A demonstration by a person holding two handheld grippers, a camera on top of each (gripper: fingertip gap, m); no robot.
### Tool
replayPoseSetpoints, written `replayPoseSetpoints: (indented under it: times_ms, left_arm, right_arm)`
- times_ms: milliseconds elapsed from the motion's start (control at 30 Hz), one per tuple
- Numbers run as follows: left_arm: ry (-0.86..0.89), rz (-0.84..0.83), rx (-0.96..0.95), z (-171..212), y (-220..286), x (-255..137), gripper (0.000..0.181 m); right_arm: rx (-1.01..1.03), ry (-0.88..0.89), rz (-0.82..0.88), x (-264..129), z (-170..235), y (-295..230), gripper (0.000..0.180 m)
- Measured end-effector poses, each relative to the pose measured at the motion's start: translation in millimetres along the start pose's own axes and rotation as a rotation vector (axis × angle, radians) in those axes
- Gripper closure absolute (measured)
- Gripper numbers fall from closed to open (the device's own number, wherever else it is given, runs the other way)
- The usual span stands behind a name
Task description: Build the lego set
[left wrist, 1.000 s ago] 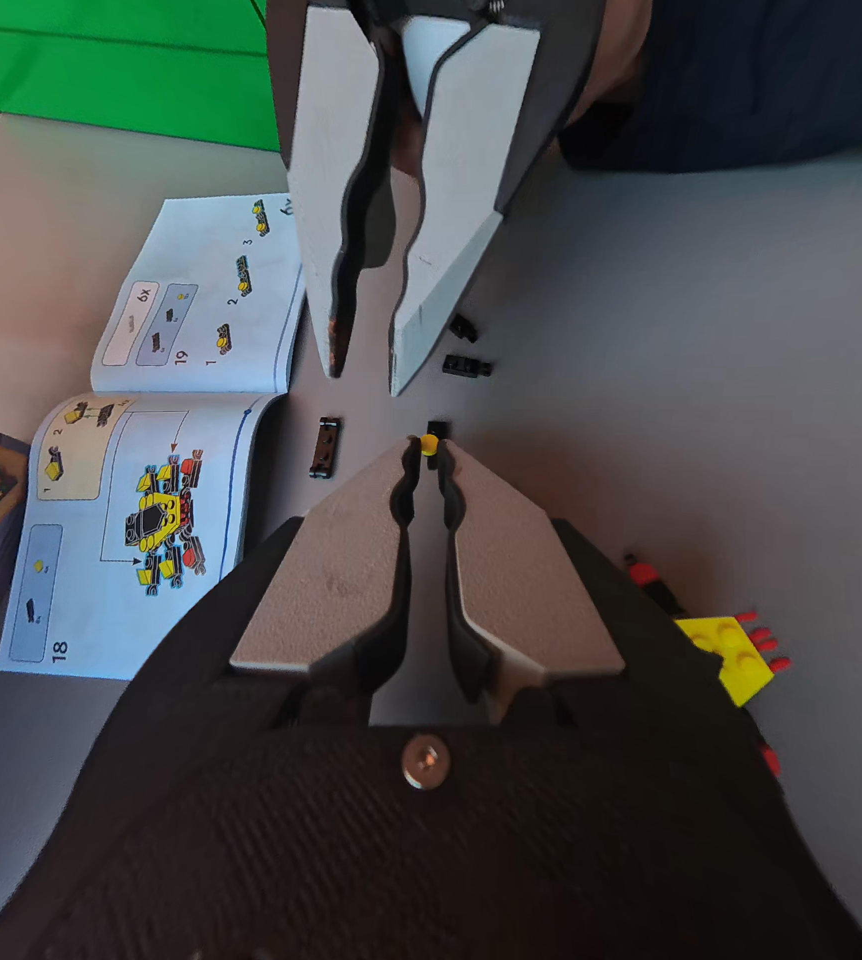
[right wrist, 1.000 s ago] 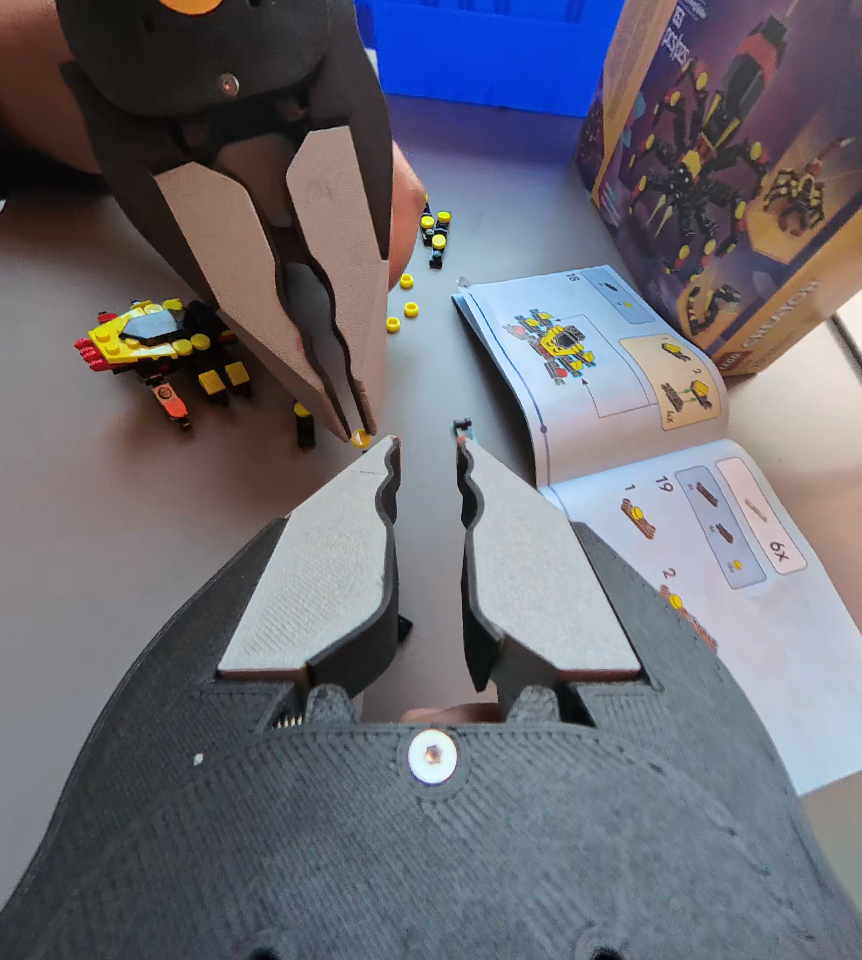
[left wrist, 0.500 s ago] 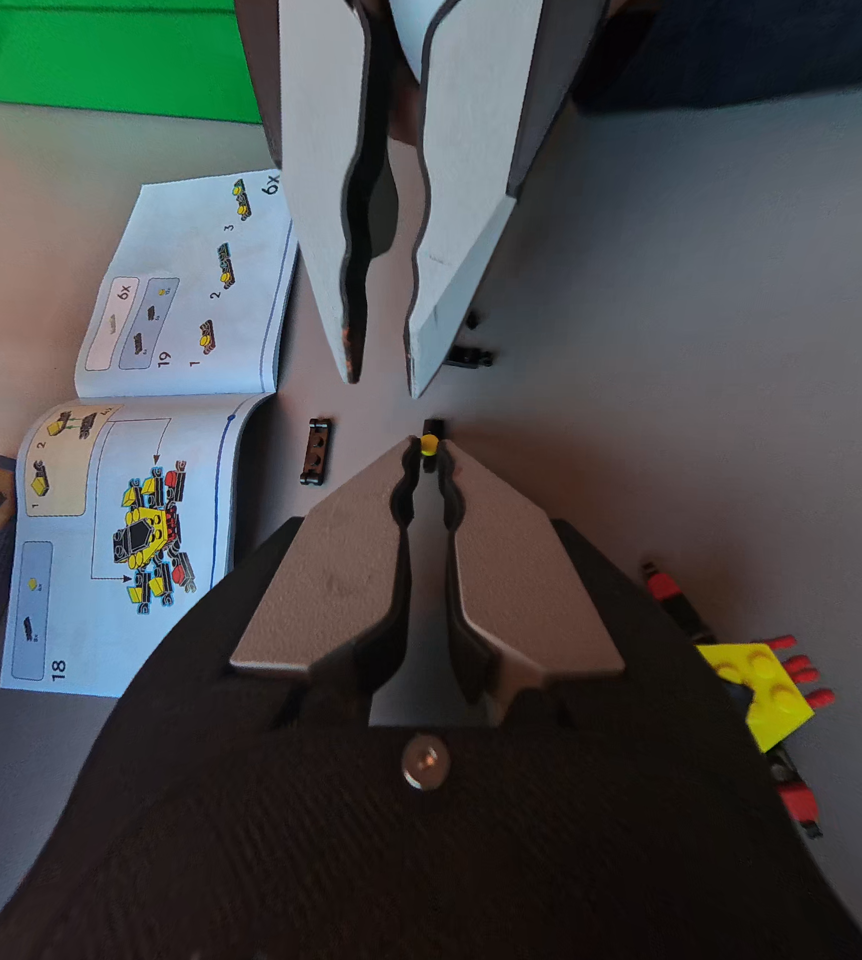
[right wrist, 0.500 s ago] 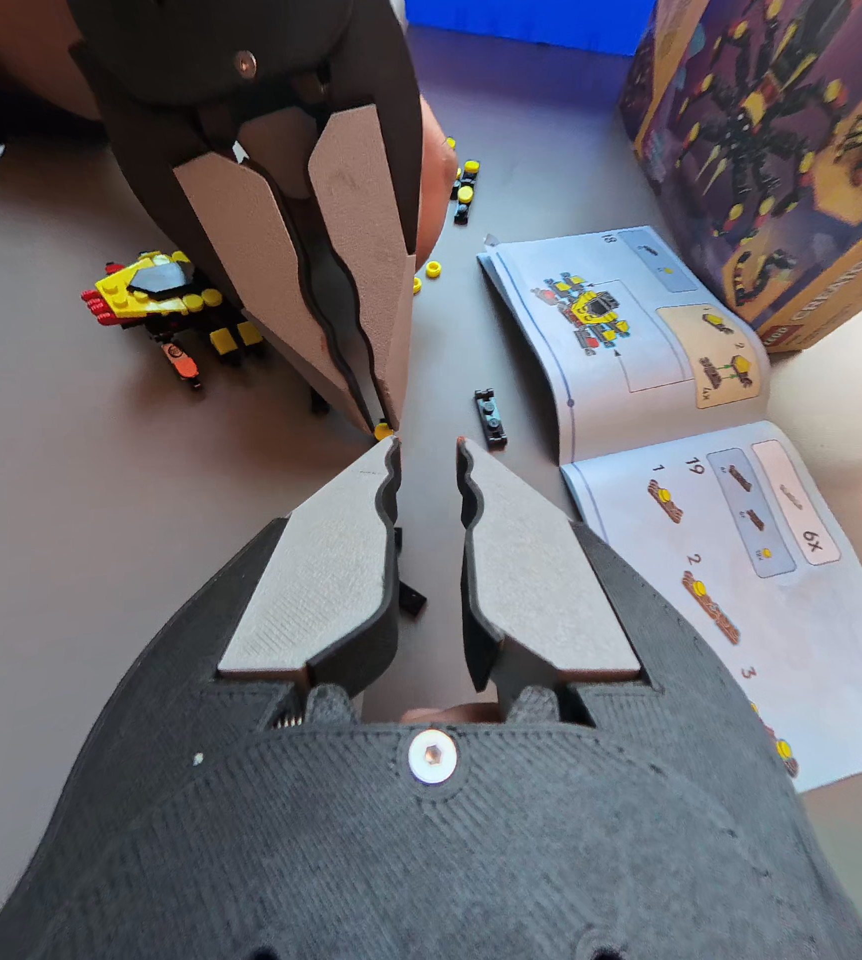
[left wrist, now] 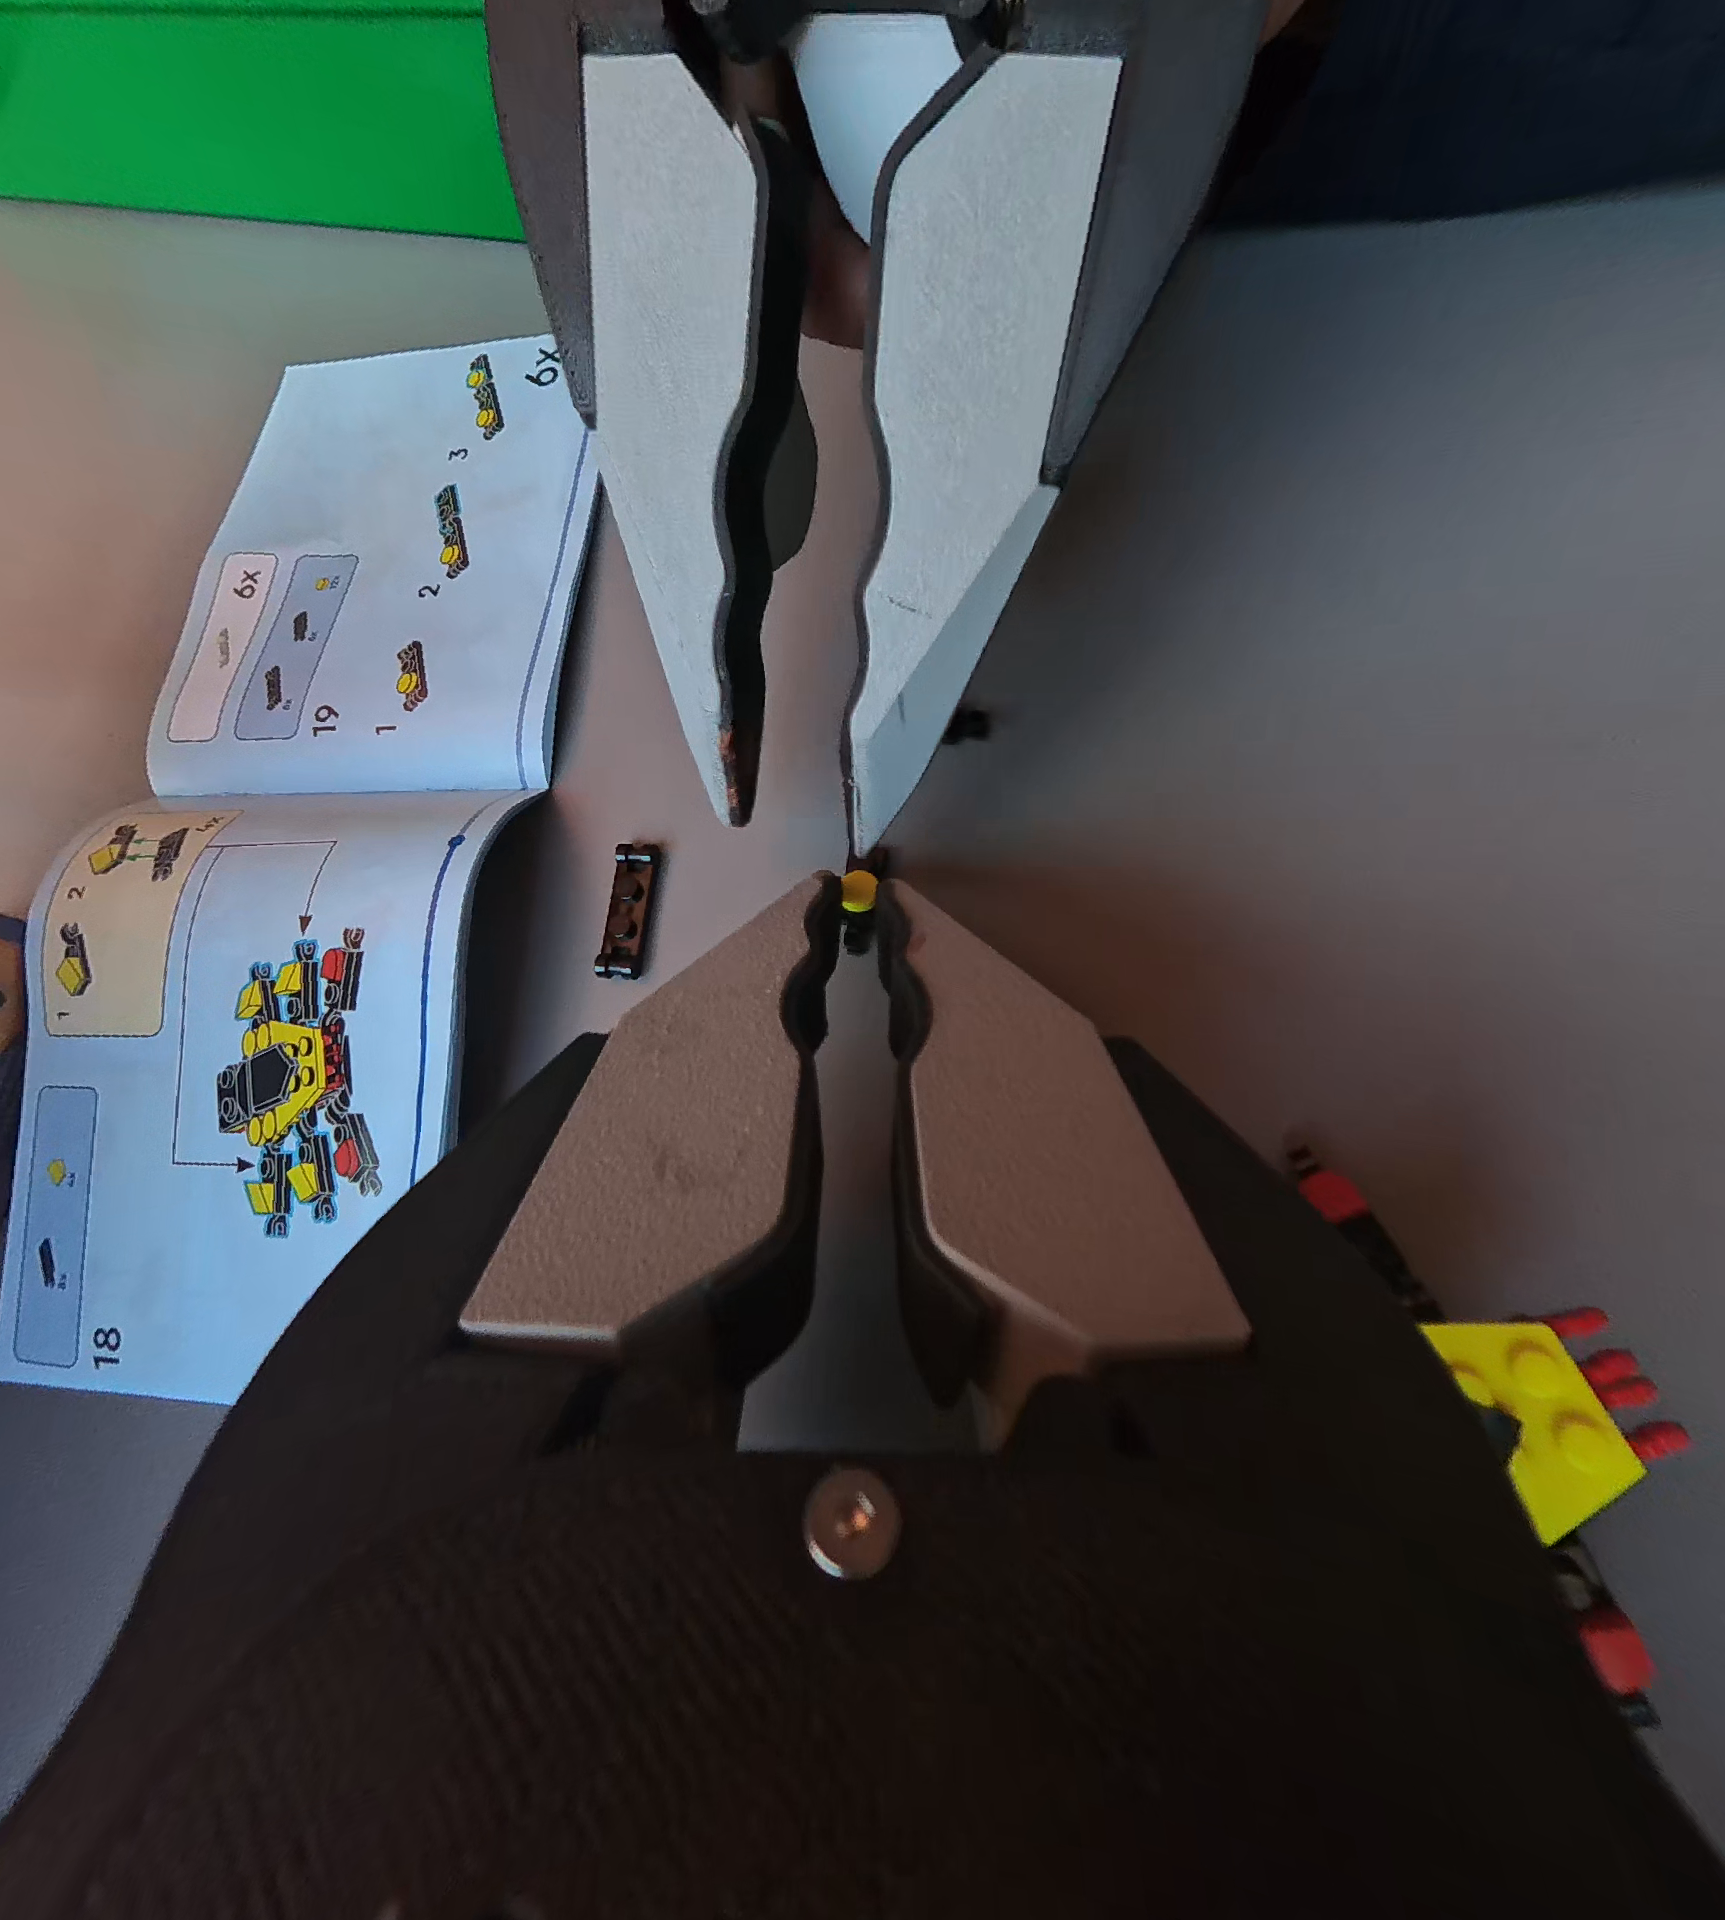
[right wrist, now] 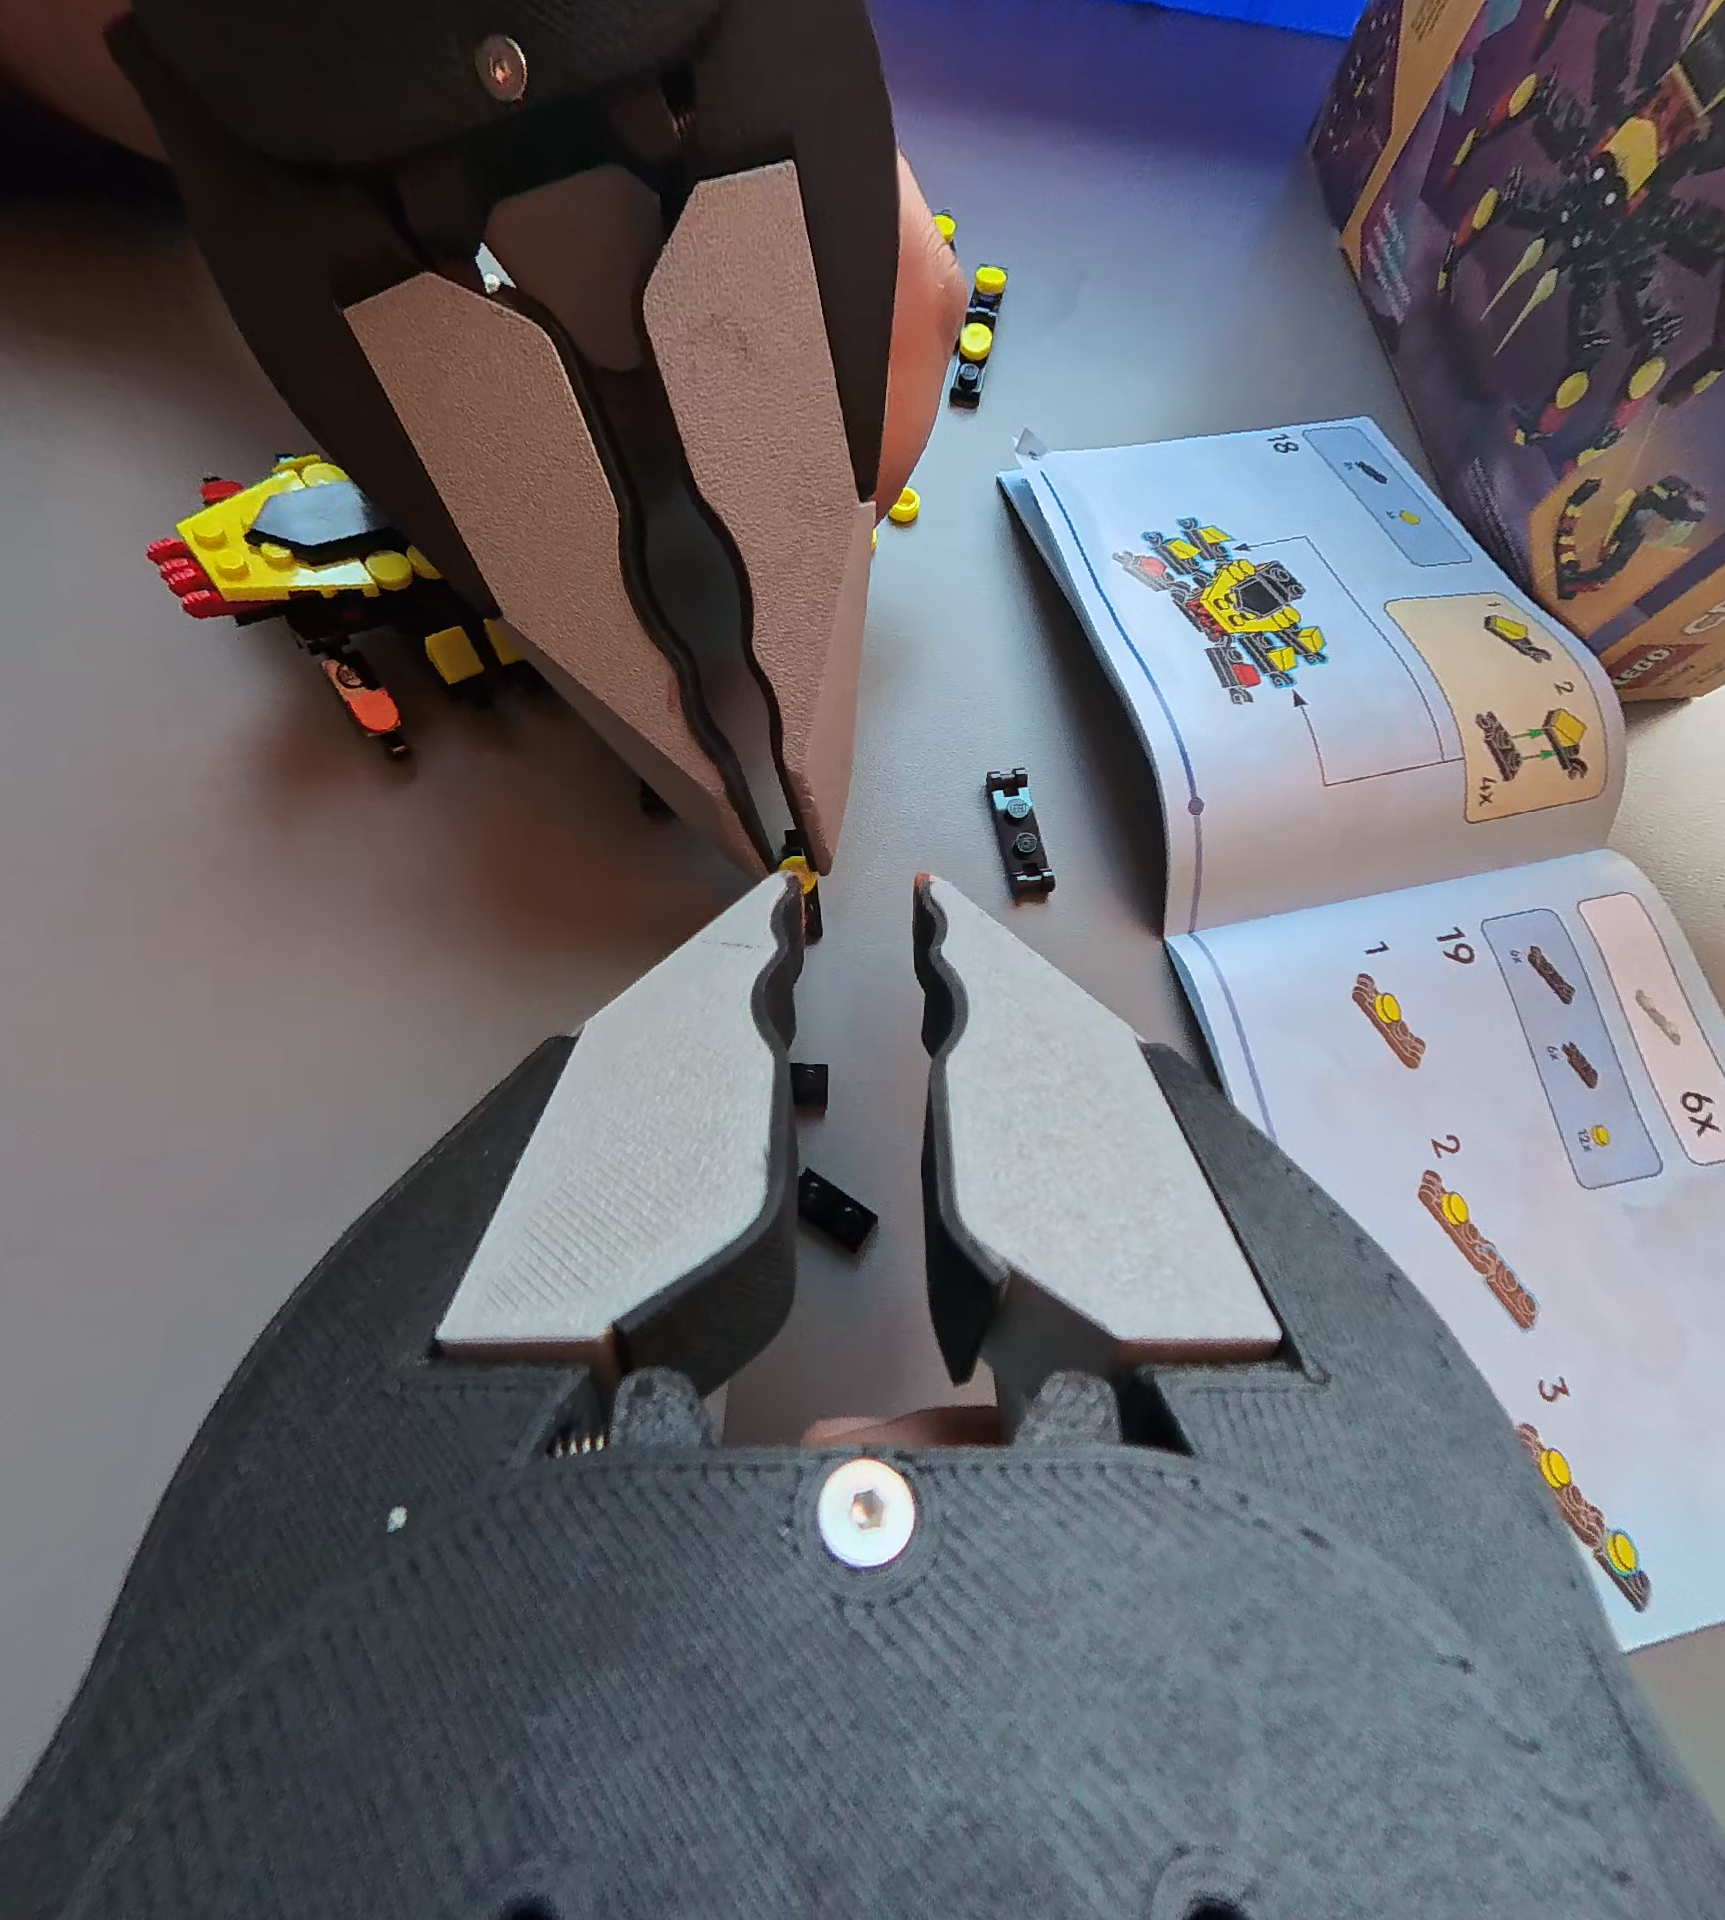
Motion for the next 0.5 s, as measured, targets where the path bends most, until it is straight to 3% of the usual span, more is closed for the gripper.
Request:
replayPoseSetpoints:
  times_ms: [500]
  left_arm:
    - [0.026,0.016,-0.032,-0.3,-3.3,-5.5,0.175]
  right_arm:
    - [-0.003,-0.007,-0.002,0.8,0.3,-1.2,0.162]
Point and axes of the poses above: each gripper's, where its closed fingertips meet, x out along the fingers, z out of its underside, y = z × x across the jaws, the point moved 9 cm from there along -x, back along the fingers, and after that the axes turned 15 degrees about -z, right-handed, at the moved point
